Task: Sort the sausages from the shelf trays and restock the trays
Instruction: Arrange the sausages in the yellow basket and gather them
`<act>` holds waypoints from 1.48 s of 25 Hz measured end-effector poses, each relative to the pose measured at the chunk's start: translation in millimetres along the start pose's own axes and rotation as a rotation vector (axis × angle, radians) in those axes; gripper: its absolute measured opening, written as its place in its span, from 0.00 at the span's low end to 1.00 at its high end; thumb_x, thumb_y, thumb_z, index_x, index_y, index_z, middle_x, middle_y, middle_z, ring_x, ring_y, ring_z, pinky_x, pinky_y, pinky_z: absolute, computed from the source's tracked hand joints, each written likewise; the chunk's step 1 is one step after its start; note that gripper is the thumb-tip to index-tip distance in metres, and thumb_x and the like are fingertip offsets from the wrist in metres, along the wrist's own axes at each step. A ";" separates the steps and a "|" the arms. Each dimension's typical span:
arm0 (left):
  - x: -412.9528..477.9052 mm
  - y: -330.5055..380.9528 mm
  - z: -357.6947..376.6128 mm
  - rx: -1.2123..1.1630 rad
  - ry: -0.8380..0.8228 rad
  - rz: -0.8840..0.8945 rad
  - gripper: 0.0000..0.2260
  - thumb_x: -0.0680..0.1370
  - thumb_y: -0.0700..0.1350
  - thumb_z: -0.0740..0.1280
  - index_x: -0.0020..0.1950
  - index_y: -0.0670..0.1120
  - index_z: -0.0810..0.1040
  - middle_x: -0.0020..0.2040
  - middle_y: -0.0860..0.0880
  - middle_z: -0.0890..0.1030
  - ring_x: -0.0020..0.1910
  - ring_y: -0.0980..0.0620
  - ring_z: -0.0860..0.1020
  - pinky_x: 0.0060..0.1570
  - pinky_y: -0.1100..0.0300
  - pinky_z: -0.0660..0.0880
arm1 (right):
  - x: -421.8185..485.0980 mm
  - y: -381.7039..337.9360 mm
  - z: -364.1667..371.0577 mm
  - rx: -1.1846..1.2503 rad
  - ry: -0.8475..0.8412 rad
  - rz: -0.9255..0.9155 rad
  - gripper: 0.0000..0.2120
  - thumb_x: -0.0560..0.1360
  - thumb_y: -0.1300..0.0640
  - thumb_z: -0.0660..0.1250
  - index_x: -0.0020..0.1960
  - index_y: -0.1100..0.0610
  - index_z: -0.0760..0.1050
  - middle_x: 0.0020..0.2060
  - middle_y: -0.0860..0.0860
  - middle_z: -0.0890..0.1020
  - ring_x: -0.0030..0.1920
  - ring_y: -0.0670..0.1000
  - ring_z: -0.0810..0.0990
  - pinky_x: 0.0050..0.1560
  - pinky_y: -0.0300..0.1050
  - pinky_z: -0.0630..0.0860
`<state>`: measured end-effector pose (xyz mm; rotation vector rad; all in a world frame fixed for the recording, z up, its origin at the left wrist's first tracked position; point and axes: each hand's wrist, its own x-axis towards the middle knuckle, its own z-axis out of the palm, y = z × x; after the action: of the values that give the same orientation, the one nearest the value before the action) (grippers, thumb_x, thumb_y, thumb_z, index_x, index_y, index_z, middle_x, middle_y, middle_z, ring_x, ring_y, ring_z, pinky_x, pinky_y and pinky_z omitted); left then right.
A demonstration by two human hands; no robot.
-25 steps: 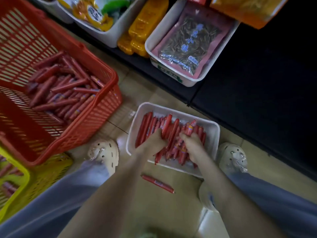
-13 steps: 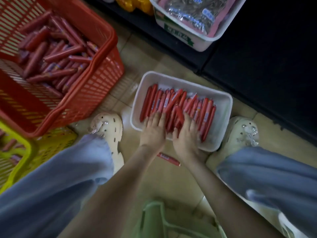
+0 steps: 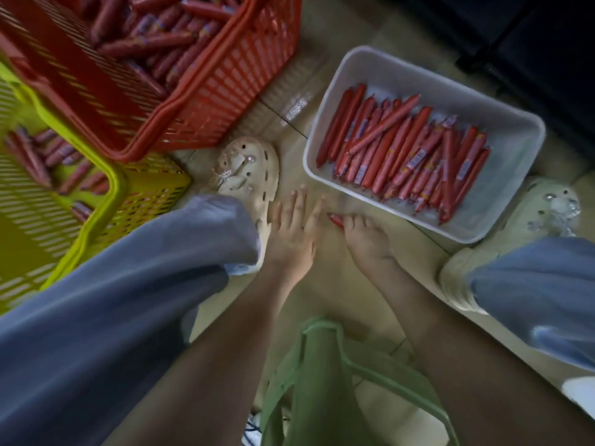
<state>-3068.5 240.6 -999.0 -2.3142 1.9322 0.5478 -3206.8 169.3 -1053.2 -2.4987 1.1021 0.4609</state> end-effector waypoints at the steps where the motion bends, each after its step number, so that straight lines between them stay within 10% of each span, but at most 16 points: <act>1: 11.3 4.0 -5.8 -0.029 0.058 0.020 0.34 0.69 0.41 0.62 0.74 0.44 0.56 0.70 0.35 0.68 0.70 0.38 0.65 0.70 0.44 0.60 | 1.2 -1.4 -11.2 0.018 -0.021 0.006 0.11 0.71 0.56 0.59 0.42 0.59 0.79 0.30 0.54 0.78 0.29 0.55 0.79 0.20 0.40 0.71; 5: 54.9 18.5 -34.1 -0.181 0.282 0.122 0.25 0.72 0.43 0.58 0.70 0.44 0.61 0.65 0.36 0.73 0.61 0.40 0.68 0.62 0.47 0.64 | -7.2 4.7 -67.4 0.367 -0.111 0.188 0.18 0.71 0.58 0.66 0.60 0.60 0.71 0.52 0.59 0.78 0.51 0.59 0.79 0.41 0.50 0.75; 8: 78.2 20.9 -48.9 -0.243 0.330 0.094 0.25 0.76 0.45 0.58 0.73 0.45 0.59 0.68 0.36 0.69 0.63 0.40 0.67 0.60 0.46 0.66 | -19.2 14.6 -106.8 0.704 0.165 0.266 0.16 0.72 0.61 0.65 0.59 0.59 0.70 0.51 0.58 0.79 0.52 0.59 0.78 0.46 0.50 0.72; 12: 103.8 33.4 -62.0 -0.171 0.124 0.067 0.28 0.78 0.44 0.59 0.77 0.49 0.56 0.73 0.34 0.61 0.70 0.38 0.62 0.67 0.43 0.62 | 5.2 60.6 -127.5 0.808 0.446 0.639 0.16 0.76 0.59 0.64 0.62 0.60 0.68 0.51 0.58 0.80 0.49 0.58 0.79 0.41 0.42 0.66; 16: 130.1 49.2 -50.6 -0.167 -0.223 -0.081 0.29 0.82 0.47 0.55 0.77 0.58 0.42 0.78 0.39 0.45 0.76 0.39 0.48 0.74 0.46 0.49 | 16.4 112.5 -108.1 0.665 0.274 0.904 0.33 0.75 0.57 0.64 0.75 0.57 0.54 0.65 0.62 0.70 0.65 0.61 0.69 0.63 0.50 0.66; 21: 150.8 66.3 -32.7 -0.109 -0.332 -0.093 0.27 0.81 0.45 0.54 0.79 0.49 0.48 0.72 0.40 0.61 0.67 0.38 0.64 0.68 0.48 0.62 | 16.3 124.0 -83.5 0.554 -0.055 0.759 0.40 0.78 0.57 0.61 0.77 0.49 0.35 0.76 0.58 0.40 0.75 0.60 0.46 0.74 0.51 0.48; 26: 142.9 69.7 -34.2 0.021 -0.268 0.047 0.22 0.82 0.45 0.53 0.76 0.47 0.55 0.68 0.42 0.64 0.67 0.42 0.64 0.65 0.51 0.64 | 13.2 115.0 -88.1 0.459 -0.054 0.750 0.39 0.79 0.57 0.58 0.76 0.51 0.32 0.75 0.57 0.33 0.75 0.57 0.33 0.72 0.47 0.36; 32: 132.4 74.5 -101.3 0.008 -0.235 -0.066 0.32 0.81 0.52 0.55 0.78 0.45 0.42 0.78 0.42 0.49 0.76 0.45 0.51 0.74 0.51 0.53 | -0.7 85.1 -152.8 0.432 0.098 0.546 0.35 0.79 0.55 0.56 0.77 0.53 0.37 0.77 0.53 0.41 0.76 0.53 0.37 0.74 0.46 0.38; 37: 104.9 69.6 -218.6 -0.014 -0.087 -0.030 0.24 0.80 0.46 0.55 0.75 0.42 0.56 0.70 0.42 0.65 0.68 0.42 0.65 0.63 0.50 0.66 | -25.6 34.5 -255.2 0.465 0.288 0.355 0.23 0.79 0.56 0.58 0.72 0.59 0.62 0.69 0.57 0.68 0.70 0.56 0.64 0.69 0.48 0.61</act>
<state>-3072.5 66.2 -816.8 -2.2833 1.8577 0.6492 -3212.2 47.6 -824.9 -2.0039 1.5675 -0.0732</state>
